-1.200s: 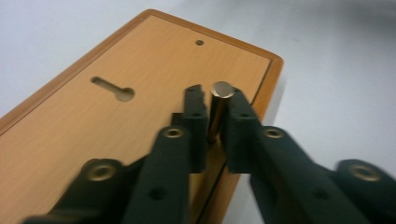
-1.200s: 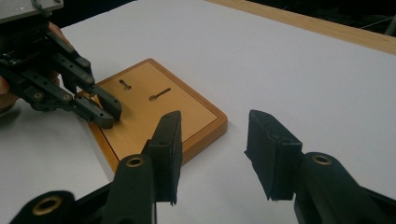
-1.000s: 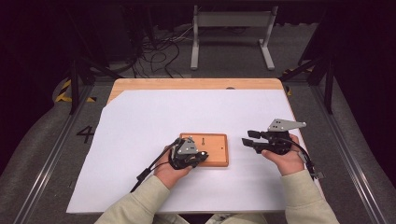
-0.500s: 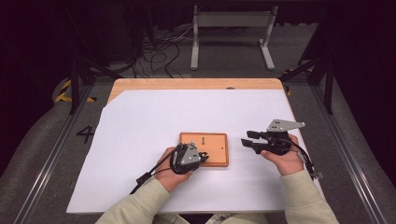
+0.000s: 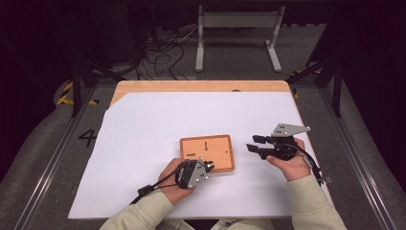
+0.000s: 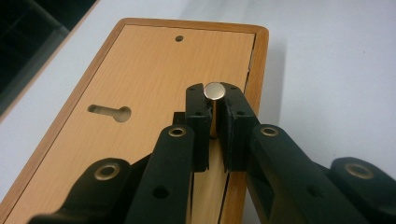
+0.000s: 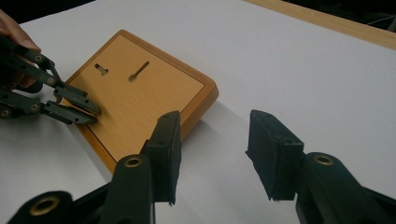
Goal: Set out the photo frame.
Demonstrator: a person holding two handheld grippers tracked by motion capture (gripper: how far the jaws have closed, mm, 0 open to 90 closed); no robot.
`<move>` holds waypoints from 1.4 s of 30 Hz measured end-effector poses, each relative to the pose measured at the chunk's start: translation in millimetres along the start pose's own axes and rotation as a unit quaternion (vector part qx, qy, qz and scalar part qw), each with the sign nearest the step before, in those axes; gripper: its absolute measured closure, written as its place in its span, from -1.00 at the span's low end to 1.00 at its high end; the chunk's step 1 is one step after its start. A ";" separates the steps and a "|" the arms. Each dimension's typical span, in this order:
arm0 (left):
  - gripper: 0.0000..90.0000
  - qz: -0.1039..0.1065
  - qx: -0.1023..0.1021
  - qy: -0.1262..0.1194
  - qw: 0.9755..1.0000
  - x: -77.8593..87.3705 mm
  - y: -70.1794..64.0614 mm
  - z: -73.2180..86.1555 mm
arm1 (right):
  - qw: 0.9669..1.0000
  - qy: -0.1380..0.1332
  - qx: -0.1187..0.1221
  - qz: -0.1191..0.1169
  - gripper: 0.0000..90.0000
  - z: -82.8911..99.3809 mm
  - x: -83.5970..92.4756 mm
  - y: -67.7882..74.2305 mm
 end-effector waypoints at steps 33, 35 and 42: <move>0.86 -0.024 -0.060 -0.021 0.998 3.3 -7.8 1.6 | 0.986 0.103 -0.077 -0.104 -0.53 -17.0 -75.7 11.3; 0.87 -0.023 -0.058 -0.021 0.998 3.1 -7.3 1.8 | 0.984 0.112 -0.082 -0.116 -0.53 -16.1 -85.5 11.9; 0.87 -0.022 -0.056 -0.023 0.998 3.2 -7.4 2.2 | 0.971 0.128 -0.104 -0.170 -0.55 -11.4 -106.4 14.3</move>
Point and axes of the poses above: each handheld gripper's, and its own axes: x roughly backward along the jaws, z roughly out of its underside, y roughly to its left, the point moved 7 cm from there along -x, roughly forward along the jaws
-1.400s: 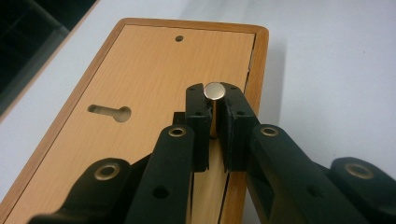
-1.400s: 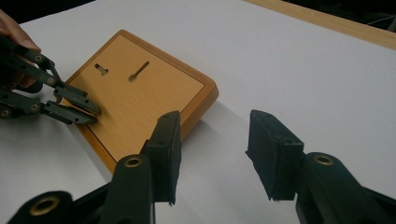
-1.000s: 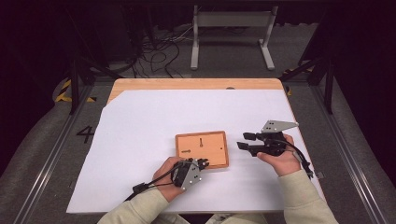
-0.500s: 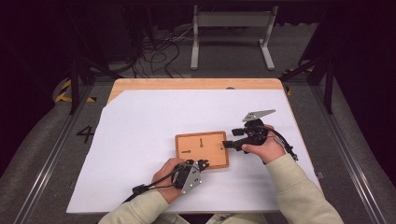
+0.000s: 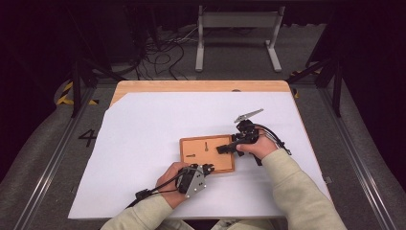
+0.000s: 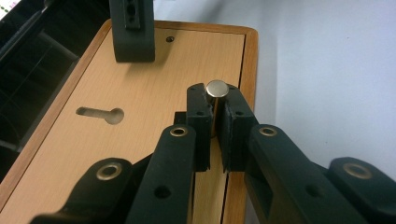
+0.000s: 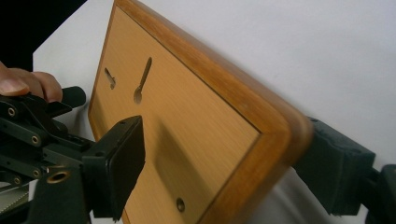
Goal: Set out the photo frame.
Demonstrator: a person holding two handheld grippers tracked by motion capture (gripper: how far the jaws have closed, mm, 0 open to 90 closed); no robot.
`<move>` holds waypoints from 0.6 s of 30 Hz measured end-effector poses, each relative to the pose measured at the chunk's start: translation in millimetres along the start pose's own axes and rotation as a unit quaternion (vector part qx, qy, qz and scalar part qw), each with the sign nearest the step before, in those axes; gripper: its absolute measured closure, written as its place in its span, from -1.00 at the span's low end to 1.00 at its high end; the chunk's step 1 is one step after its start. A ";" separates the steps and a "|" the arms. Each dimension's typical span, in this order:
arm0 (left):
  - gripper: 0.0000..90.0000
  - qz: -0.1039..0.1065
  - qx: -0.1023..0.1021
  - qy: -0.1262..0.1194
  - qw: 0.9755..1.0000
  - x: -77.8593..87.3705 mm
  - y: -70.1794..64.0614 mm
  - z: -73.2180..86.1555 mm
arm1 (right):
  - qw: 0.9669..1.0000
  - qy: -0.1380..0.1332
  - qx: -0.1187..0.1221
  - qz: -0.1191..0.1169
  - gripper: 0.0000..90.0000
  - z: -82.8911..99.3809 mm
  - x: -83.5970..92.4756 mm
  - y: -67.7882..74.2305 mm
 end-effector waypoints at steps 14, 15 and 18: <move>0.86 0.029 0.054 -0.005 0.998 -0.9 2.8 0.9 | 0.999 0.022 0.000 -0.029 -0.35 1.3 -12.7 3.3; 0.86 0.031 0.053 -0.004 0.998 -0.8 3.0 0.7 | 0.999 0.022 0.000 -0.029 -0.35 1.3 -12.7 3.3; 0.80 0.049 0.069 -0.008 0.996 0.5 2.6 0.2 | 0.999 0.024 -0.001 -0.035 -0.27 1.2 -10.8 4.4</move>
Point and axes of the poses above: each handheld gripper's, and its own axes: x roughly backward along the jaws, z roughly out of its underside, y roughly to its left, the point moved 7 cm from there along -x, roughly forward along the jaws
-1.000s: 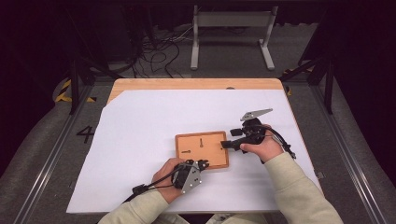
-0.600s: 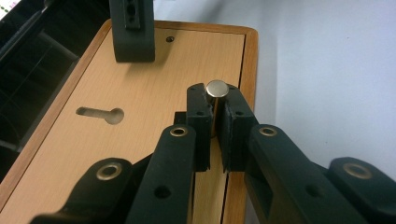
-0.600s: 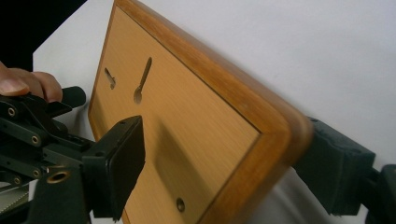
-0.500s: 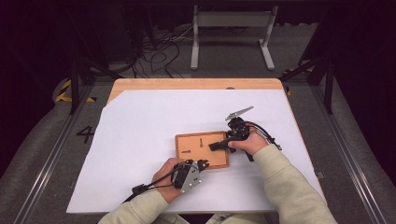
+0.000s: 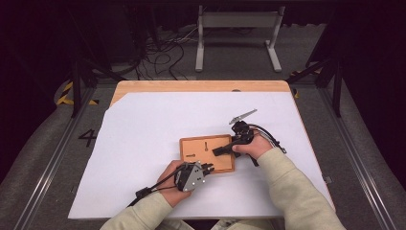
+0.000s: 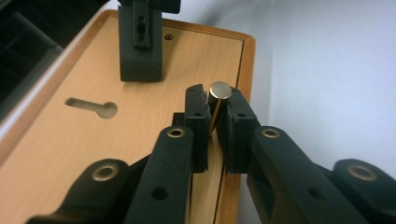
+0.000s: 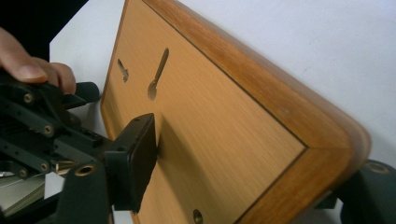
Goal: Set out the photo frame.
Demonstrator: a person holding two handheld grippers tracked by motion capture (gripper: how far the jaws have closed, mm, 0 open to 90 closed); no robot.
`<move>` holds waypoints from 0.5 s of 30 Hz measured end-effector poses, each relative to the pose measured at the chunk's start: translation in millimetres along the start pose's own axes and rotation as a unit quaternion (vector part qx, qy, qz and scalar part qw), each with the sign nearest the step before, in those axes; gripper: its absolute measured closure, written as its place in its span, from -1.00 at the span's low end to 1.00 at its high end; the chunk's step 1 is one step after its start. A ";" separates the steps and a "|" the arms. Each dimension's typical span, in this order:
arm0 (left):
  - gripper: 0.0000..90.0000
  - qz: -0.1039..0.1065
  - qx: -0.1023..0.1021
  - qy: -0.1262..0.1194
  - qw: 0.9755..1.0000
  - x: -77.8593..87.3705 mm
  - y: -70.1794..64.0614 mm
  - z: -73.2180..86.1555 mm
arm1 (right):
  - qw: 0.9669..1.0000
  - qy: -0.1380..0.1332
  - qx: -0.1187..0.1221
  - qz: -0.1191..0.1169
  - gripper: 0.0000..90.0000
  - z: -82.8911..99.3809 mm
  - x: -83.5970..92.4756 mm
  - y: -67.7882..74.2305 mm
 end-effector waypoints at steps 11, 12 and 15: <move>0.41 0.084 0.085 -0.041 0.992 26.5 2.2 -14.7 | 0.998 0.014 0.061 -0.011 0.07 2.6 17.9 18.2; 0.39 0.088 0.092 -0.053 0.991 32.3 4.3 -17.4 | 0.998 0.014 0.067 -0.011 0.09 2.8 18.8 19.8; 0.34 0.089 0.116 -0.075 0.986 46.9 11.1 -20.2 | 0.996 0.020 0.087 -0.006 0.12 4.4 21.9 24.3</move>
Point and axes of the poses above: each handheld gripper's, and its own axes: x roughly backward along the jaws, z roughly out of its underside, y roughly to its left, the point moved 7 cm from there along -x, roughly forward along the jaws
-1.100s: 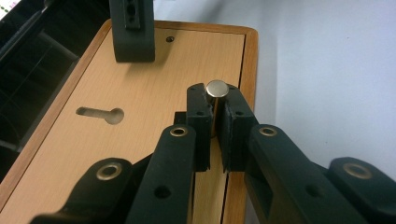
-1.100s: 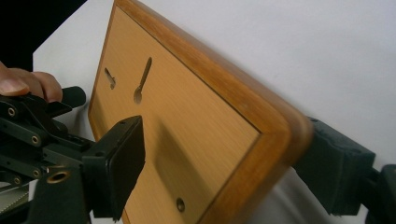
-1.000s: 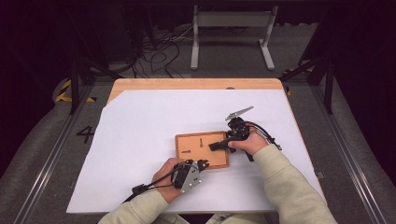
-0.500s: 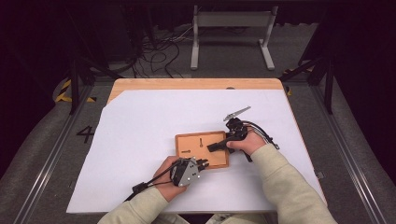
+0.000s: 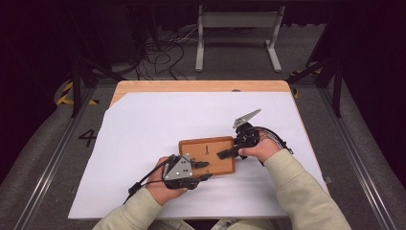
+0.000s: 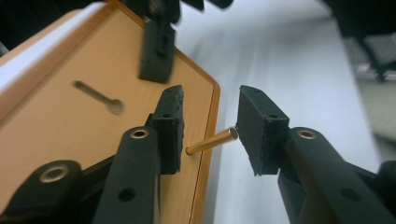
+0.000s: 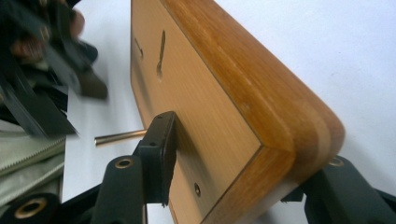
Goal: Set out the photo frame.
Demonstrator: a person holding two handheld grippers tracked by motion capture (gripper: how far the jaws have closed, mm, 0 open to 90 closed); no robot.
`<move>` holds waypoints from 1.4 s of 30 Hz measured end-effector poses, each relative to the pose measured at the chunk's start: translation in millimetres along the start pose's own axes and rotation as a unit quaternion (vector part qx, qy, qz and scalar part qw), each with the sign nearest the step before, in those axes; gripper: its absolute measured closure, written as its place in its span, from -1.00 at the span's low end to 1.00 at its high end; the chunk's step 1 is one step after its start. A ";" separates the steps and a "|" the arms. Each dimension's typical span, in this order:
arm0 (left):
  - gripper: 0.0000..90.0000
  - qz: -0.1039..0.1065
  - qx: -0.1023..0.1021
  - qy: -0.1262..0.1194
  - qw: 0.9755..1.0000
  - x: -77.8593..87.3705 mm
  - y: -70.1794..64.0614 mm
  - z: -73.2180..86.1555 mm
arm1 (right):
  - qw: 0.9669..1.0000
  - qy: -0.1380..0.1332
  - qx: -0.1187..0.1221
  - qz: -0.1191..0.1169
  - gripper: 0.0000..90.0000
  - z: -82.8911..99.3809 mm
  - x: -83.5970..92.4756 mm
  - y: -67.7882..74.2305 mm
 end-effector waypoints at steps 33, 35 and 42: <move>0.37 -0.133 0.179 -0.032 0.974 73.9 93.1 47.5 | 0.984 0.016 0.176 0.000 0.58 7.6 16.6 47.0; 0.38 -0.135 0.186 -0.028 0.973 73.4 95.2 51.7 | 0.982 0.008 0.188 0.013 0.58 4.0 18.8 46.6; 0.39 -0.134 0.194 -0.016 0.972 70.5 95.2 57.9 | 0.967 -0.024 0.238 0.092 0.57 -6.2 30.4 34.2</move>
Point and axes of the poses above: each handheld gripper's, and its own axes: x roughly backward along the jaws, z roughly out of its underside, y roughly to its left, the point moved 7 cm from there along -x, roughly forward along the jaws
